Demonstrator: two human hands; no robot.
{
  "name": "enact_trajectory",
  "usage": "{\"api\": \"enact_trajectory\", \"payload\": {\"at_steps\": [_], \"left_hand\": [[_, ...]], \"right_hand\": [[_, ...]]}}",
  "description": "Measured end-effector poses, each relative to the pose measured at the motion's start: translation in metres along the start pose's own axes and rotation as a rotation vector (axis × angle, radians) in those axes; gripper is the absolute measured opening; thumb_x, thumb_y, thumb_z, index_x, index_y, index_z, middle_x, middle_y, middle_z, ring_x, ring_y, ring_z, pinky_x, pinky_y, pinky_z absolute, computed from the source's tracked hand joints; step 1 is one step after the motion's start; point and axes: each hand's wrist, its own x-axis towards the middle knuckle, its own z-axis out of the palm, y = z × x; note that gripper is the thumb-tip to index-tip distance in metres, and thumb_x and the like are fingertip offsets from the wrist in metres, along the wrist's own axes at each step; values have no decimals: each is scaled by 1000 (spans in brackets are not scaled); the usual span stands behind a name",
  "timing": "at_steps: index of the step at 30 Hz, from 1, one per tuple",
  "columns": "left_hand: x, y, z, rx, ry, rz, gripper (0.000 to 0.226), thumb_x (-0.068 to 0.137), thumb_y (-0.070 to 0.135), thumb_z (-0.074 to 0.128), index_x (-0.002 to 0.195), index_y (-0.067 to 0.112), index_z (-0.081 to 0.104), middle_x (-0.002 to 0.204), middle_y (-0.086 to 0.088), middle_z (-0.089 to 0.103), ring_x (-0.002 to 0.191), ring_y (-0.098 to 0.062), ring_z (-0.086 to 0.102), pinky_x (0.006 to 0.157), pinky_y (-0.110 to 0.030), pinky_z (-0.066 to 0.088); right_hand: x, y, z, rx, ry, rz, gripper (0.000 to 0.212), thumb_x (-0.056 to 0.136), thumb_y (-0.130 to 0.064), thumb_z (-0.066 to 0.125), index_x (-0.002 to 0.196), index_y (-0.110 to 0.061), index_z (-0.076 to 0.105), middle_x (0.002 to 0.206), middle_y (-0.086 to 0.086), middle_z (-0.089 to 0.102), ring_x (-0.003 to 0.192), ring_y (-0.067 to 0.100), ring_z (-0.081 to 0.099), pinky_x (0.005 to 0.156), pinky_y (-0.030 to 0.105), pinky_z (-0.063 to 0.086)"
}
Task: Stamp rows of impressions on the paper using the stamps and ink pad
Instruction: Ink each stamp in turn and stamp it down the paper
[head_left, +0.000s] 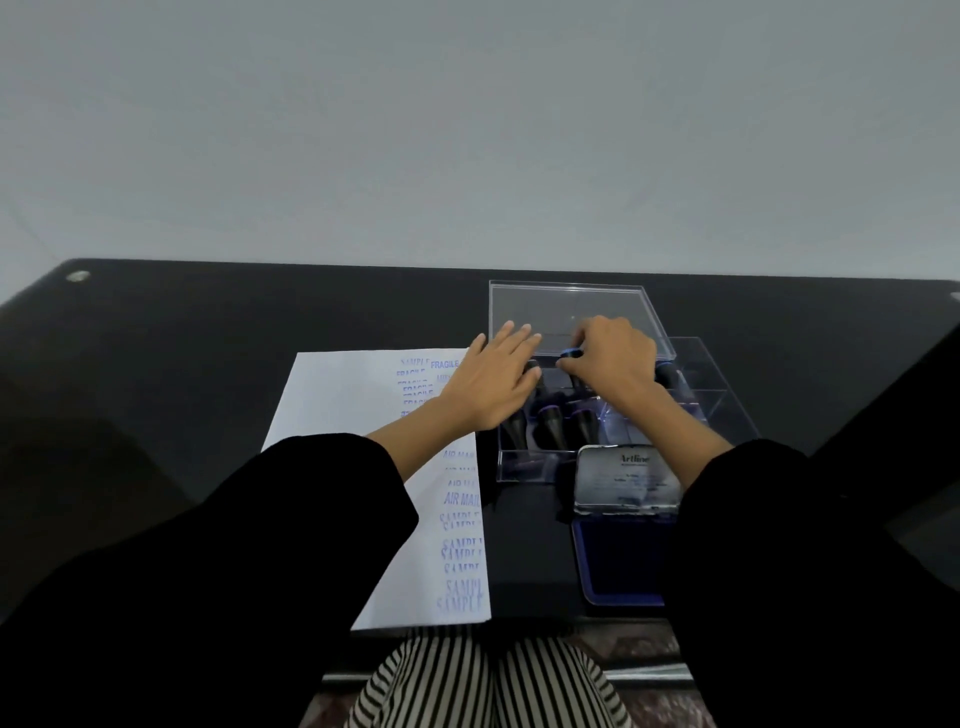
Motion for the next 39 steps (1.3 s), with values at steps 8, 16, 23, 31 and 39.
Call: {"api": "enact_trajectory", "payload": {"at_steps": [8,16,23,31,39], "left_hand": [[-41,15,-21,-12,56,50,50,102,29,26,149,14,20,158,-1,14,147,-15,4,118,-36,4],[-105,35,-43,-21,86,98,46,102,25,30,146,12,29,155,-3,25,146,-18,13,118,-34,10],[-149,59,-32,-102,130,158,38,99,19,37,136,11,44,137,-5,49,126,-18,44,100,-21,30],[-146,78,9,-219,114,62,36,99,17,38,132,8,48,133,-9,52,123,-21,48,101,-29,36],[-138,77,46,-190,146,44,39,97,14,40,134,4,46,136,-11,50,127,-23,45,109,-31,32]], "right_hand": [[-48,7,-43,366,226,82,26,82,-31,68,100,-15,56,96,2,69,91,22,62,66,26,36],[-131,19,-76,469,273,91,27,81,-33,70,97,-16,55,92,-5,64,82,13,57,65,26,39],[-180,20,-65,524,211,80,26,81,-27,71,97,-14,55,85,-6,57,79,11,54,64,27,41],[-196,16,-45,517,153,12,22,82,-14,68,103,-15,67,103,13,57,89,26,60,78,29,44],[-198,23,-32,486,209,24,24,85,-17,66,108,-16,67,107,12,56,98,23,57,77,21,38]]}}
